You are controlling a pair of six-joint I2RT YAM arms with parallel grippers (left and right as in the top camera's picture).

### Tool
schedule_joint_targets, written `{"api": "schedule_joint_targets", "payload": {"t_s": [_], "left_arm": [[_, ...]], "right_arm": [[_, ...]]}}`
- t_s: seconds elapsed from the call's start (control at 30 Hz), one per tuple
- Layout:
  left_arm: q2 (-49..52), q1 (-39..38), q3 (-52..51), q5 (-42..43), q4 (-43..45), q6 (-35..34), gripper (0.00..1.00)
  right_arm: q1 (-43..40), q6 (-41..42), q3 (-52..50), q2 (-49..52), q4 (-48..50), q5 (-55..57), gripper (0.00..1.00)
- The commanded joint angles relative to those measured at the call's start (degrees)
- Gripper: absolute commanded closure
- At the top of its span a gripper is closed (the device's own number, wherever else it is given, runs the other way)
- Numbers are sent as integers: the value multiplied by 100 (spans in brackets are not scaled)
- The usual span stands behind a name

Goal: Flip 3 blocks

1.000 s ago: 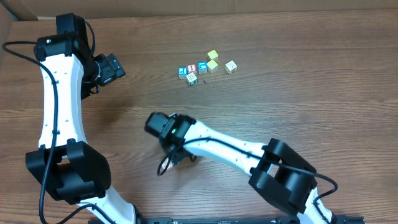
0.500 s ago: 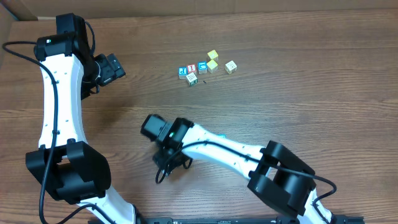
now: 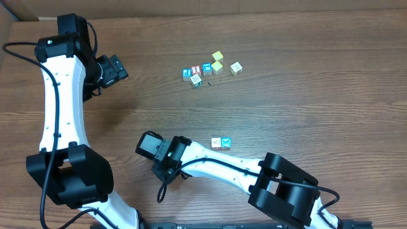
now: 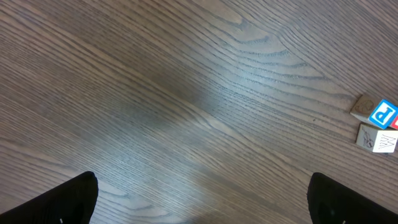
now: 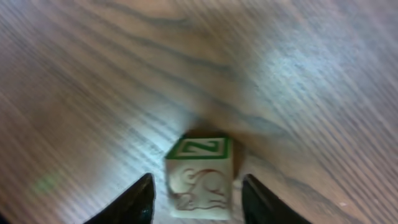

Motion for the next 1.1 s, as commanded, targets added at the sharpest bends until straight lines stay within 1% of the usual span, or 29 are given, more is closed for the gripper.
{"api": "schedule_joint_targets", "payload": {"t_s": [0.0, 0.13, 0.27, 0.5, 0.73, 1.07], "left_arm": [[42, -39, 129, 24, 7, -13, 0], [42, -39, 129, 24, 7, -13, 0], [42, -39, 129, 24, 4, -13, 0], [42, -39, 129, 24, 7, -13, 0], [42, -39, 129, 24, 7, -13, 0], [42, -39, 129, 24, 7, -13, 0]], "right_arm": [[-20, 2, -48, -50, 17, 282, 57], [-22, 2, -48, -50, 15, 304, 59], [-61, 160, -44, -52, -39, 575, 60], [-483, 435, -44, -52, -293, 616, 62], [-898, 431, -28, -57, -442, 518, 62], [-949, 389, 166, -129, -424, 317, 62]]}}
